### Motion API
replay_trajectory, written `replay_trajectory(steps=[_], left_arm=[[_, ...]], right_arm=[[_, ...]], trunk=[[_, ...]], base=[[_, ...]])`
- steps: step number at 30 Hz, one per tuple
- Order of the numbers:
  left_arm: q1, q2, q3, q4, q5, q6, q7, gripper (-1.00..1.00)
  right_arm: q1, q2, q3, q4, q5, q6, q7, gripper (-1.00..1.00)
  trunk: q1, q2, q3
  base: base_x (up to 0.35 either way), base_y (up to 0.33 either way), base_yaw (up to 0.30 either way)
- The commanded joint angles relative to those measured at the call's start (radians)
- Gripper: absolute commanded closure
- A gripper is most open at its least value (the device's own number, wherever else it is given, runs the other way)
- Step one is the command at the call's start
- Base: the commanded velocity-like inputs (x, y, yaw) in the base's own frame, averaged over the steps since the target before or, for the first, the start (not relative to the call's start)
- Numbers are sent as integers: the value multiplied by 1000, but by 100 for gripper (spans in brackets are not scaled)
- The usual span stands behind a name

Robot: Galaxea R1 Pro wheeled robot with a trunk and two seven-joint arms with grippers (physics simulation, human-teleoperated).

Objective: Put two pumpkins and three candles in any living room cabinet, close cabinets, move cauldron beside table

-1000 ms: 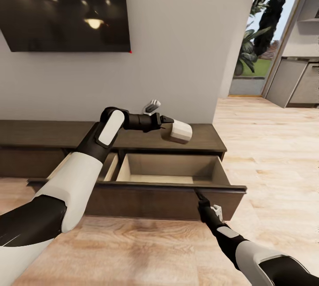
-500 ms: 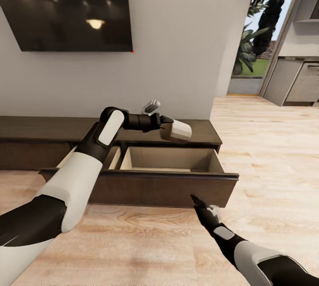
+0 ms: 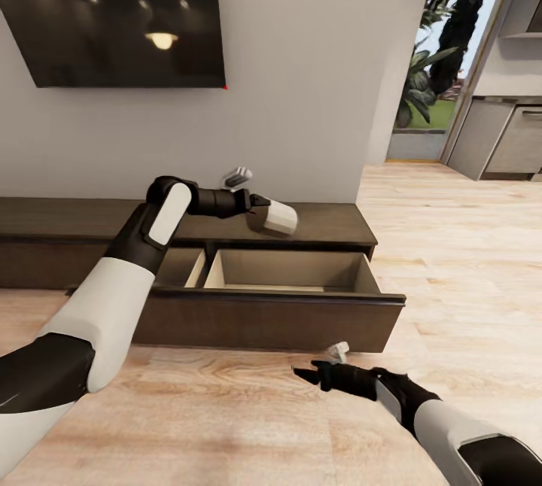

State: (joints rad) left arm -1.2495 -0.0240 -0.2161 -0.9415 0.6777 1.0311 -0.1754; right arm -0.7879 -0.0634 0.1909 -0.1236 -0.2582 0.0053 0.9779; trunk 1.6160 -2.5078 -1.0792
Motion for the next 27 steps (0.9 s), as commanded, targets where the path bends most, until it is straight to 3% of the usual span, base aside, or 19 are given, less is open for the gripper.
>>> replay_trajectory(steps=[1, 5, 9, 12, 15, 16, 17, 20, 25, 27], left_arm=[[-1, 2, 0, -1, -8, 3, -10, 100], [-1, 7, -7, 0, -9, 2, -9, 100], [-1, 1, -22, 19, -17, 3, 25, 100], [-1, -23, -48, 72, -24, 3, 105, 100], [-1, -71, -62, 152, -36, 6, 215, 100], [-1, -79, -64, 166, -51, 8, 234, 100], [-11, -85, -66, 202, -97, 10, 247, 100], [-60, -88, -67, 283, -135, 12, 224, 100], [-208, -95, -68, 436, -147, 13, 201, 100], [-237, -99, -68, 461, -148, 13, 196, 100]], right_arm=[[0, -19, 9, -4, 9, 24, 76, -100], [-1, -50, 8, -34, 87, 145, 289, -100], [-1, -61, 9, -93, 118, 240, 374, -100], [-1, -60, 10, -104, 161, 260, 386, -100], [-1, -49, 9, -111, 275, 300, 389, -100], [-1, -45, 9, -115, 304, 308, 389, -100], [-1, -41, 7, -136, 335, 316, 389, -100], [-1, -39, 7, -159, 352, 319, 389, -100], [0, -21, 7, -167, 393, 320, 383, -100], [0, -11, 7, -168, 414, 319, 382, -100]], trunk=[[0, 0, -1], [0, 0, -1], [0, 0, -1], [0, 0, -1], [0, 0, -1], [0, 0, -1], [0, 0, -1], [0, 0, -1], [0, 0, -1], [0, 0, -1]], base=[[0, 0, 0], [0, 0, 0], [0, 0, 0], [0, 0, 0], [0, 0, 0], [0, 0, 0], [0, 0, 0], [0, 0, 0], [0, 0, 0], [0, 0, 0]])
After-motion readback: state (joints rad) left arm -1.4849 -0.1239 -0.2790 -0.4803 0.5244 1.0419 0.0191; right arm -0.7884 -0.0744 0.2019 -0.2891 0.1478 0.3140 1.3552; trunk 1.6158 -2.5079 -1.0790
